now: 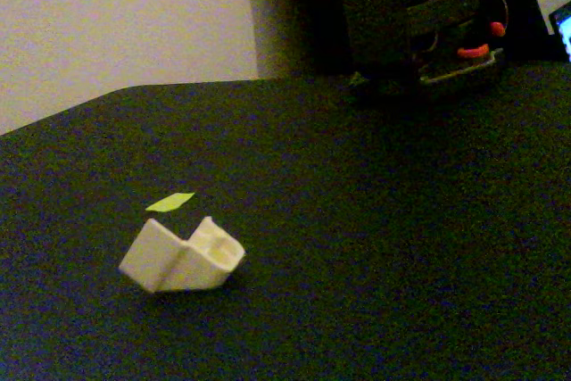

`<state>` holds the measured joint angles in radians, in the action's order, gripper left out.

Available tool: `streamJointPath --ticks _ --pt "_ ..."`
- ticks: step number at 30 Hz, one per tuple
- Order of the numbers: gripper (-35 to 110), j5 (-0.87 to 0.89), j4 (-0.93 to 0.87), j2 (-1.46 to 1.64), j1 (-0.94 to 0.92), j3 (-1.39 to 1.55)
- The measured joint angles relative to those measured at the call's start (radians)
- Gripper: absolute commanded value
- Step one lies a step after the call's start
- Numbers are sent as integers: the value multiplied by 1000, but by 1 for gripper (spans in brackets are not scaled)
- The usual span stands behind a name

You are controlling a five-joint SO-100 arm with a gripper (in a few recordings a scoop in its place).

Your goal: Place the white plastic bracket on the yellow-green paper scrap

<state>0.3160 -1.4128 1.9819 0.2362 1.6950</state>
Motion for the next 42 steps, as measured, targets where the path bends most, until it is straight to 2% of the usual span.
streamJointPath --ticks 9,14,17,21,27,31,36,42 --pt "0 193 -156 -230 51 -304" --pt "5 264 -167 -284 51 -321" --pt "15 287 -144 -367 48 -321" --pt "30 290 -92 -508 38 -334" --pt "36 235 -37 -736 29 -454" --pt "35 173 -43 -891 18 -595" --pt "37 123 -101 -1085 -11 -824" --pt "39 89 -270 -1374 -32 -1223"
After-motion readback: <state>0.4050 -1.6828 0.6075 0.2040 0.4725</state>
